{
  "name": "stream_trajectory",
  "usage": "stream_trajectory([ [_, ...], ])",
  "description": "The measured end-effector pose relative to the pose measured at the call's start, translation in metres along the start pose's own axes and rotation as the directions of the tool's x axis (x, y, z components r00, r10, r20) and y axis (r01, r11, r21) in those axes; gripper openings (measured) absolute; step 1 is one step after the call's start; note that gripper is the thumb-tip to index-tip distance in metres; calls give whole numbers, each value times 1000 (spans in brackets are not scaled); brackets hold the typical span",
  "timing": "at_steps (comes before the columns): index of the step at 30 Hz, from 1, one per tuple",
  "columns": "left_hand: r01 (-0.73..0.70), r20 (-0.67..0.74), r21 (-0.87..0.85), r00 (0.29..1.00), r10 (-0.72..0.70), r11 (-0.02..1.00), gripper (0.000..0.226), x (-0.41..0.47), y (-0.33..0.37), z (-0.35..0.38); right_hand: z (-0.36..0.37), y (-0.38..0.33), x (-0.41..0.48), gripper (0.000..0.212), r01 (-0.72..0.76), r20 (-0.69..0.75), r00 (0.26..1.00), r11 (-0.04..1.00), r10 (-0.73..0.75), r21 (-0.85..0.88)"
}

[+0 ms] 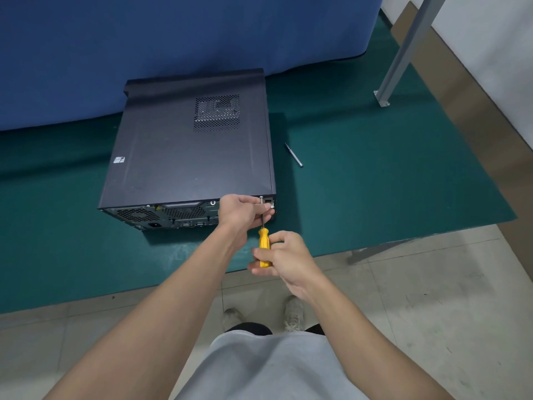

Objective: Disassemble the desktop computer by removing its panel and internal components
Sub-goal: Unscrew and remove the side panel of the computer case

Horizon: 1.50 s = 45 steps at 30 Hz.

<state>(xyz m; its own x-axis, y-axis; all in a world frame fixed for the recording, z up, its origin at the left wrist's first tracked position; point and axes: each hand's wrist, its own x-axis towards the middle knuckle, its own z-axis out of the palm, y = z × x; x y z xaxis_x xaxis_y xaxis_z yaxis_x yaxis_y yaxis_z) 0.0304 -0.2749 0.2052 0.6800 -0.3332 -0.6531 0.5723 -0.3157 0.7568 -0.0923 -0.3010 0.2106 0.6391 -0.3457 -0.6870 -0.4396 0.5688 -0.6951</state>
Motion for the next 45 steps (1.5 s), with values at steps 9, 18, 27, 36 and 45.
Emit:
stream_trajectory([
  [9, 27, 87, -179, 996, -11, 984, 10, -5, -1, -1, -17, -13, 2, 21, -109, 268, 960, 991, 85, 75],
  [18, 11, 65, -148, 998, -1, 989, 13, -6, -2, 1, -16, -15, 5, 16, -183, 318, 937, 980, 147, 85],
  [27, 11, 46, -99, 999, -6, 995, 11, 2, -4, -4, -3, -4, 6, 14, -52, 27, 998, 995, 54, -84],
  [36, 76, 158, -155, 986, -51, 985, 4, 4, -2, -10, 2, 0, 10, 17, -16, 3, 1000, 1000, 16, 24],
  [45, 86, 194, -161, 979, -54, 983, 9, 5, -3, -13, -2, 1, 13, 20, -137, 208, 975, 954, 82, 266],
])
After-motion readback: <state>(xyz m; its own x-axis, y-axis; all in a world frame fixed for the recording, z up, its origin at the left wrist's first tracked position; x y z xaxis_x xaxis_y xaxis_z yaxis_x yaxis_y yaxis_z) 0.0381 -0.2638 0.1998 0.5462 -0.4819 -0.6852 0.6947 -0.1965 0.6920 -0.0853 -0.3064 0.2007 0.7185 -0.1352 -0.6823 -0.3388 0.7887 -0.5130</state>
